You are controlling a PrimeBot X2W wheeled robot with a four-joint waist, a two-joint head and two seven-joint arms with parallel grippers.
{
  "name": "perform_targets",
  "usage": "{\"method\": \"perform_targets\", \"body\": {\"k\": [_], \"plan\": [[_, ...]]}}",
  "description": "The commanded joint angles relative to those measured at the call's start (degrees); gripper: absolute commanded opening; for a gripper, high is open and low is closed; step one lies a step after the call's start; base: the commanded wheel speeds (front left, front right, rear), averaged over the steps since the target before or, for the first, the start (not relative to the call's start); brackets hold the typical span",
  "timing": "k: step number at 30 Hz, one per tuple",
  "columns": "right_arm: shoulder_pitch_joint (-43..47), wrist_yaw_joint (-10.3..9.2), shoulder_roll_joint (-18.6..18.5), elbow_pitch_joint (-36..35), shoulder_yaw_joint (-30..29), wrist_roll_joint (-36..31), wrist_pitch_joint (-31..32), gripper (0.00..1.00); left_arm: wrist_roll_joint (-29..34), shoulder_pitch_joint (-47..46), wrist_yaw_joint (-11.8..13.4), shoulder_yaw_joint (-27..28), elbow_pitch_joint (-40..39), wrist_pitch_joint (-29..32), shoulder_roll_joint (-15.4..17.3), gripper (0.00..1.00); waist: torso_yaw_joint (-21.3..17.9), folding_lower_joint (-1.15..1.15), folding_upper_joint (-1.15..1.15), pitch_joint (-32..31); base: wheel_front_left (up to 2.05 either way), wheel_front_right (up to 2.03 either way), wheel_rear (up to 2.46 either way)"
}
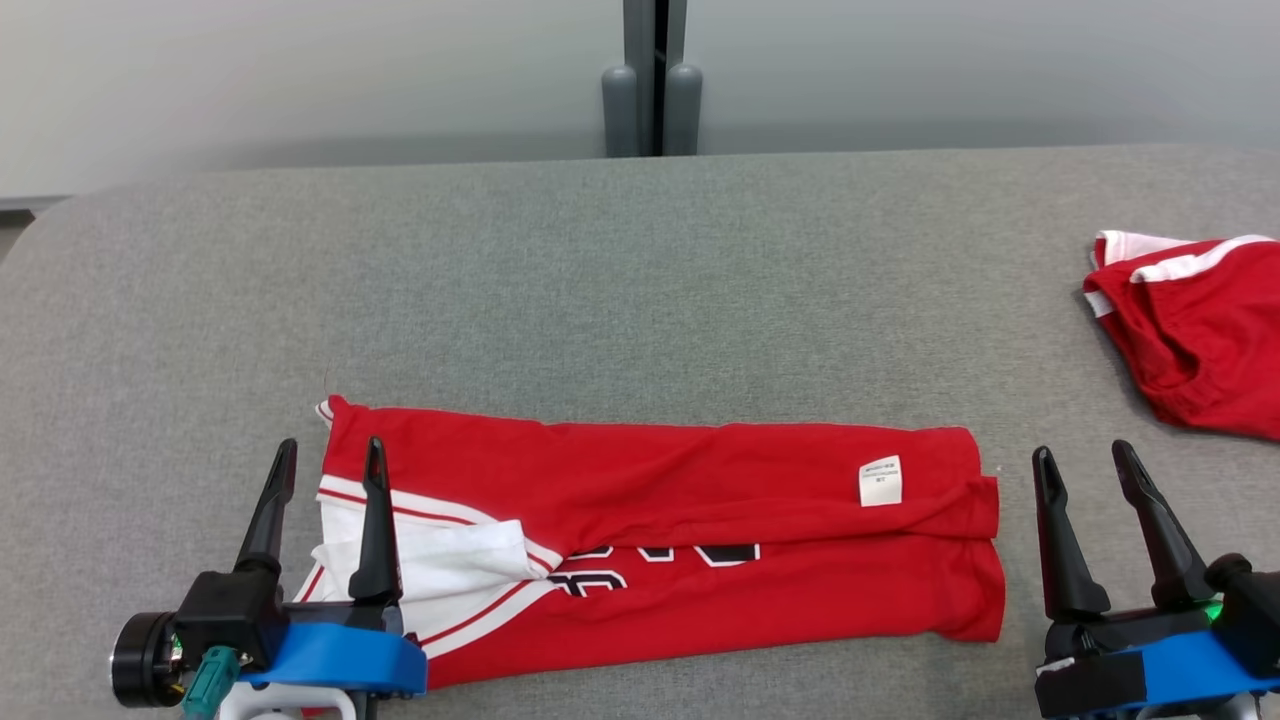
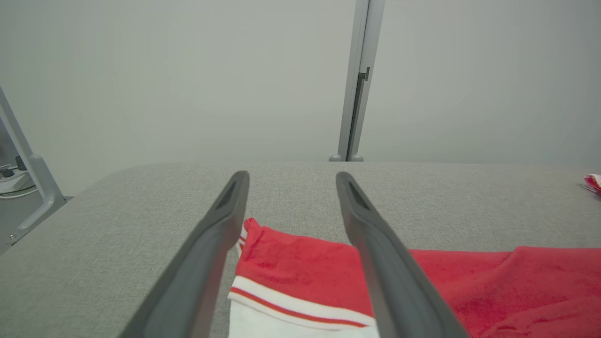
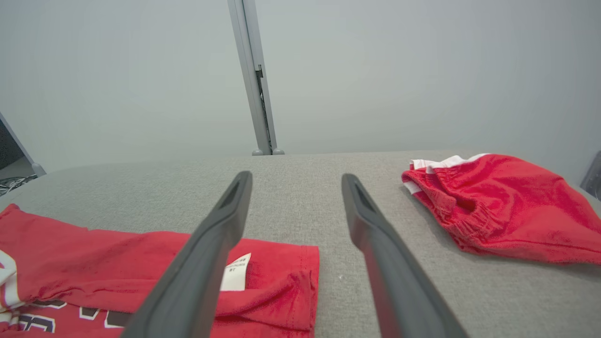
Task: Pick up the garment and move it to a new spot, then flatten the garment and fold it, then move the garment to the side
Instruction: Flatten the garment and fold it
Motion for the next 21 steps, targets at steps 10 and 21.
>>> {"method": "perform_targets", "body": {"k": [10, 21], "plan": [[3.1, 0.01, 1.5, -4.8, -0.9, -1.6, 3.7, 1.0, 2.4, 1.8, 0.2, -0.5, -1.2, -0.2, 1.3, 1.0, -0.9, 0.0, 0.01, -1.4, 0.0, 0.0, 0.0], [-3.4, 0.02, -1.2, 3.7, -0.4, 0.1, 5.1, 1.0, 3.8, -3.8, -0.5, -1.1, -2.2, -0.2, 1.5, 1.0, 1.2, 0.0, 0.01, 5.3, 0.0, 0.0, 0.0]]}}
